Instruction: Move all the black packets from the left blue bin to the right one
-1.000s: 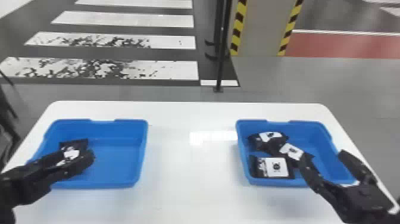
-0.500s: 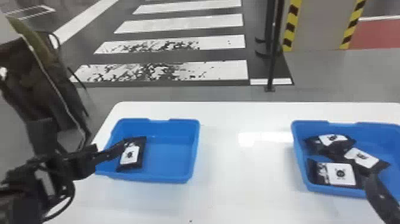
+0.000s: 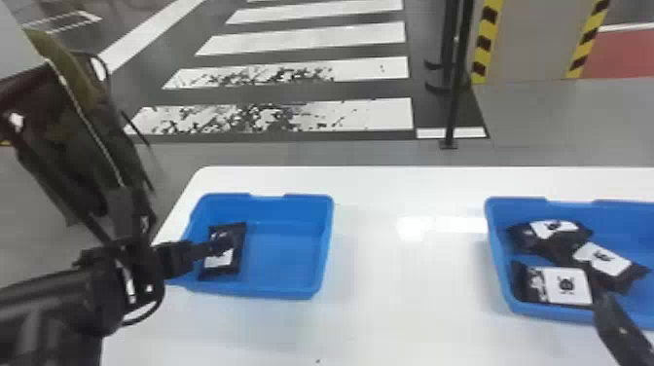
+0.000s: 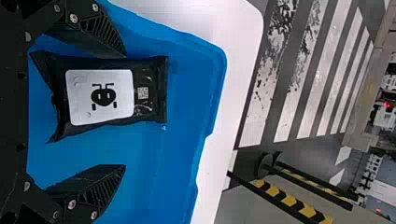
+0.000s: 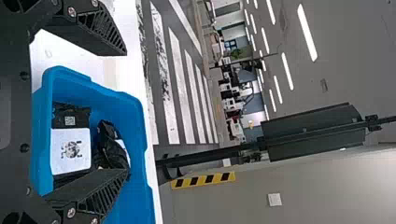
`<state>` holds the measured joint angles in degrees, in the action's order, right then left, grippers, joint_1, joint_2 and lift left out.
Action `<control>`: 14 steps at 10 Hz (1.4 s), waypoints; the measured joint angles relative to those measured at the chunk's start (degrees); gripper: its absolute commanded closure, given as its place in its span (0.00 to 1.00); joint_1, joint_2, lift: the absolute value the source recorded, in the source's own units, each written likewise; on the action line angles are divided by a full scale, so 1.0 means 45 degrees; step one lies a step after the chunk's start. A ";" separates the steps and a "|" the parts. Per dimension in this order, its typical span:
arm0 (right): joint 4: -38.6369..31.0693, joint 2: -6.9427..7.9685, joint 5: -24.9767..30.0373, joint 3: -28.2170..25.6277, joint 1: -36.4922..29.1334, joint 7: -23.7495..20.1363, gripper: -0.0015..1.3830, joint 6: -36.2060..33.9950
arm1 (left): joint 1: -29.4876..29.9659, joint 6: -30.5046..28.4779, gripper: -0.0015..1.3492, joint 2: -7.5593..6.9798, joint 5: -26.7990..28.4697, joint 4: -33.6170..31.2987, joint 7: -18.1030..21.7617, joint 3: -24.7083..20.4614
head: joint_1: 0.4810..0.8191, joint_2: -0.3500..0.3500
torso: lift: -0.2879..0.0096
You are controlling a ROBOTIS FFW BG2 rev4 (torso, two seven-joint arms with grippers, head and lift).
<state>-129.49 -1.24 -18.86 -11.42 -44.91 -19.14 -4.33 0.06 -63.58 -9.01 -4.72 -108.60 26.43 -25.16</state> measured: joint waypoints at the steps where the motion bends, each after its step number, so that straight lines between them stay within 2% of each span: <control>1: 0.0069 -0.0015 -0.0123 0.0035 0.0022 -0.0027 0.10 -0.0060 | -0.0183 -0.0230 0.15 0.0020 0.0292 0.0164 -0.0086 0.0099 | 0.63 0.78 | 0.50; 3: 0.0194 -0.0032 -0.0282 0.0070 0.0103 -0.0062 0.11 -0.0113 | -0.0677 -0.0426 0.16 -0.0025 0.0500 0.0819 -0.0221 0.0350 | 0.63 0.78 | 0.50; 4: 0.0262 -0.0036 -0.0376 0.0074 0.0133 -0.0078 0.11 -0.0171 | -0.1054 -0.0430 0.19 -0.0137 0.0528 0.1359 -0.0223 0.0616 | 0.63 0.77 | 0.50; 5: 0.0320 -0.0037 -0.0460 0.0088 0.0158 -0.0092 0.11 -0.0223 | -0.1358 -0.0515 0.27 -0.0205 0.0605 0.1779 -0.0222 0.0787 | 0.63 0.76 | 0.50; 6: 0.0367 -0.0037 -0.0542 0.0100 0.0188 -0.0115 0.11 -0.0292 | -0.1567 -0.0951 0.41 -0.0220 0.0815 0.1976 -0.0228 0.0834 | 0.63 0.77 | 0.50; 7: 0.0403 -0.0037 -0.0645 0.0102 0.0219 -0.0133 0.11 -0.0368 | -0.1661 -0.1449 0.49 -0.0224 0.0995 0.2051 -0.0229 0.0858 | 0.63 0.77 | 0.50; 8: 0.0439 -0.0039 -0.0759 0.0102 0.0229 -0.0142 0.11 -0.0436 | -0.1683 -0.1873 0.64 -0.0225 0.1087 0.2072 -0.0227 0.0892 | 0.63 0.77 | 0.50; 9: 0.0466 -0.0051 -0.0819 0.0101 0.0247 -0.0158 0.11 -0.0500 | -0.1729 -0.2174 0.86 -0.0251 0.1182 0.2078 -0.0202 0.0907 | 0.63 0.78 | 0.50; 10: 0.0483 -0.0055 -0.0846 0.0101 0.0258 -0.0174 0.11 -0.0531 | -0.1709 -0.2188 0.88 -0.0314 0.1227 0.2077 -0.0184 0.0989 | 0.63 0.78 | 0.50; 12: 0.0540 -0.0070 -0.0992 0.0101 0.0262 -0.0195 0.12 -0.0565 | -0.1488 -0.1427 0.89 -0.0354 0.1188 0.1954 0.0081 0.1063 | 0.63 0.78 | 0.50; 14: 0.0506 -0.0093 -0.1064 0.0101 0.0284 -0.0213 0.12 -0.0571 | -0.0763 -0.0947 0.89 -0.0300 0.0956 0.0261 0.0202 0.1236 | 0.63 0.75 | 0.50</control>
<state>-127.22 -1.66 -23.64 -10.97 -43.63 -20.10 -6.89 -3.37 -67.84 -10.36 -0.41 -107.43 27.34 -19.59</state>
